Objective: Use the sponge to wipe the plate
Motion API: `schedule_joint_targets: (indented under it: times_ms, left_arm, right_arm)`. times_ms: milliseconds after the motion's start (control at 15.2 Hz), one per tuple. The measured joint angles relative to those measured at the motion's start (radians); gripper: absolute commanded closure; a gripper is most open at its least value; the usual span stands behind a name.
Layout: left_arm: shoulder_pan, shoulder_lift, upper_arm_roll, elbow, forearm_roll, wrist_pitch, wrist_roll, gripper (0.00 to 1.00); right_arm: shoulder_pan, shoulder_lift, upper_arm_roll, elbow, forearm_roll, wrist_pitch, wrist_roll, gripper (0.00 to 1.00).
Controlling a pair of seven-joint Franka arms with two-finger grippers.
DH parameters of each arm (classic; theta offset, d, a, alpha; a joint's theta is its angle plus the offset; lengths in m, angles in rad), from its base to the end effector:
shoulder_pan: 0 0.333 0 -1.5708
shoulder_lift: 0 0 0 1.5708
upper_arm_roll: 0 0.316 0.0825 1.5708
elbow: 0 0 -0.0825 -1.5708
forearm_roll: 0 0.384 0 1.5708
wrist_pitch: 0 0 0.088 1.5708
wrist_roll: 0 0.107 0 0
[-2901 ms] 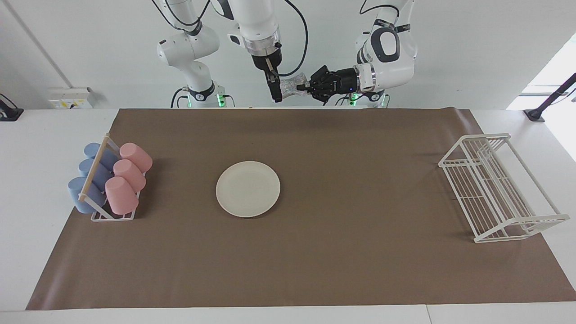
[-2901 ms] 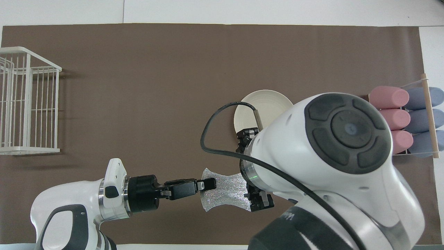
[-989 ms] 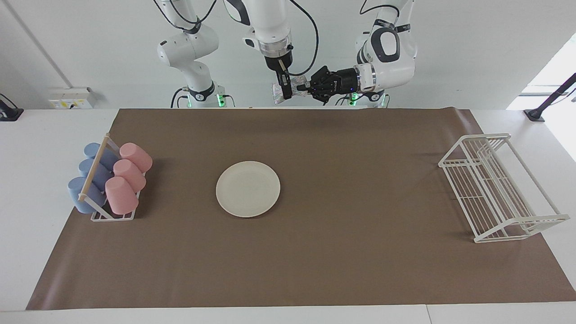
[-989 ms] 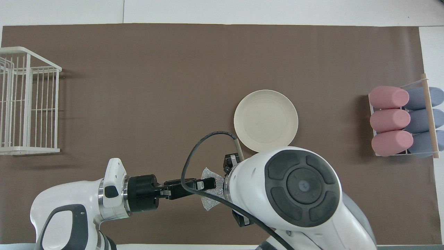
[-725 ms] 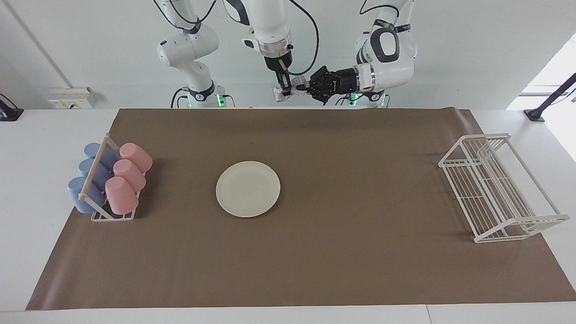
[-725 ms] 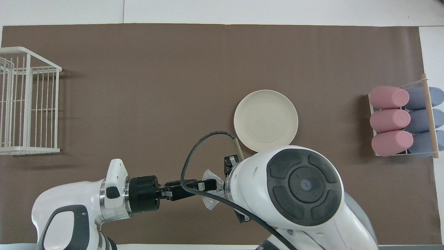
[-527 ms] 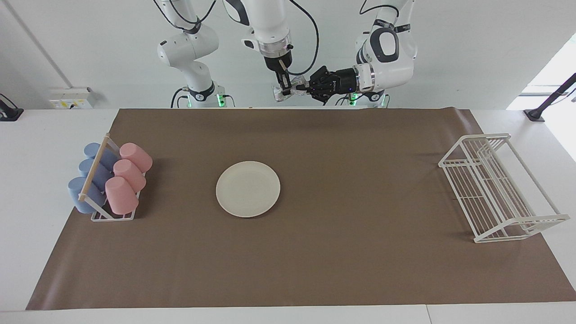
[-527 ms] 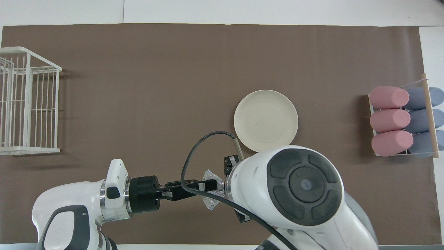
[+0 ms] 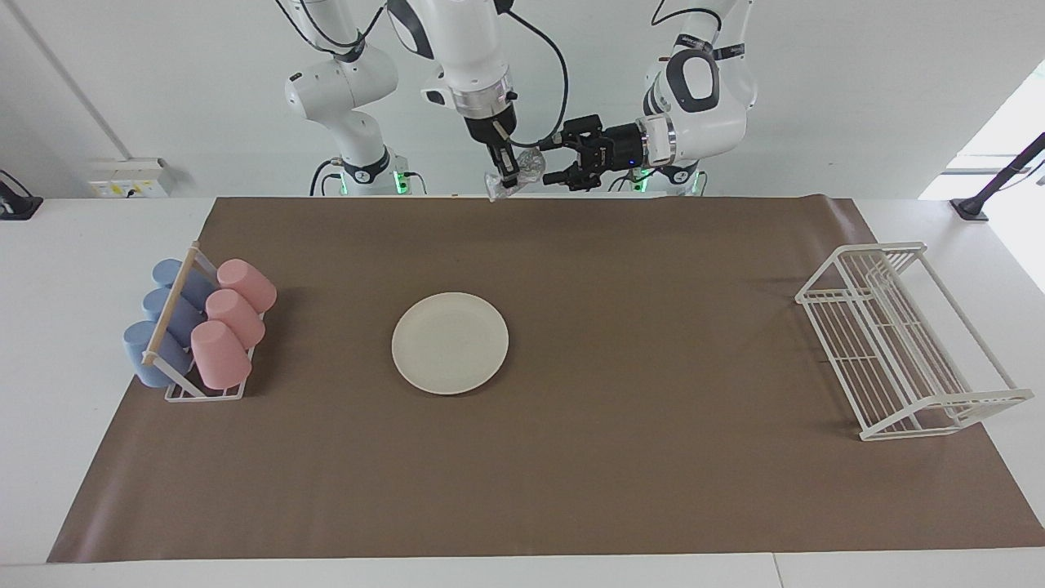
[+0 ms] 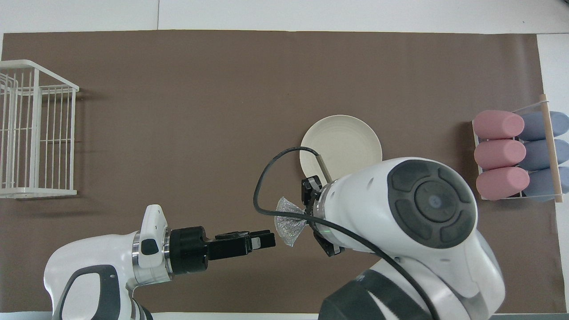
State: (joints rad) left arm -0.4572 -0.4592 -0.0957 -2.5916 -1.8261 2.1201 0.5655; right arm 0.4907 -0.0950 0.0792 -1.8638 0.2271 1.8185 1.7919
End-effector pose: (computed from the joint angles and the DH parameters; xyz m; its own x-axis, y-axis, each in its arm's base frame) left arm 0.3342 -0.2590 0.4554 0.9983 0.0551 -0.0165 0.0236 -0.1305 0.9912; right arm 0.4427 0.3074 0.5600 0.2863 -0.9331 -0.2178 -0.9557 -0.2942 0.0042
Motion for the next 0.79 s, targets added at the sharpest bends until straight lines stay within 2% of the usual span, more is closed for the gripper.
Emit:
schedule_joint_targets:
  times_ms: [198, 593, 791]
  left_arm:
    - [-0.002, 0.000, -0.003, 0.000, 0.000, 0.052, -0.012, 0.00]
    - [-0.007, 0.000, -0.014, -0.004, 0.000, 0.191, -0.037, 0.00]
    - [-0.008, 0.004, -0.041, -0.008, 0.000, 0.290, -0.062, 0.00]
  right_arm:
    - [-0.034, 0.040, -0.002, -0.068, 0.000, 0.140, -0.083, 1.00]
    - [-0.083, 0.206, -0.002, -0.249, 0.000, 0.591, -0.285, 1.00]
    - [-0.121, 0.262, -0.004, -0.291, 0.000, 0.677, -0.363, 1.00]
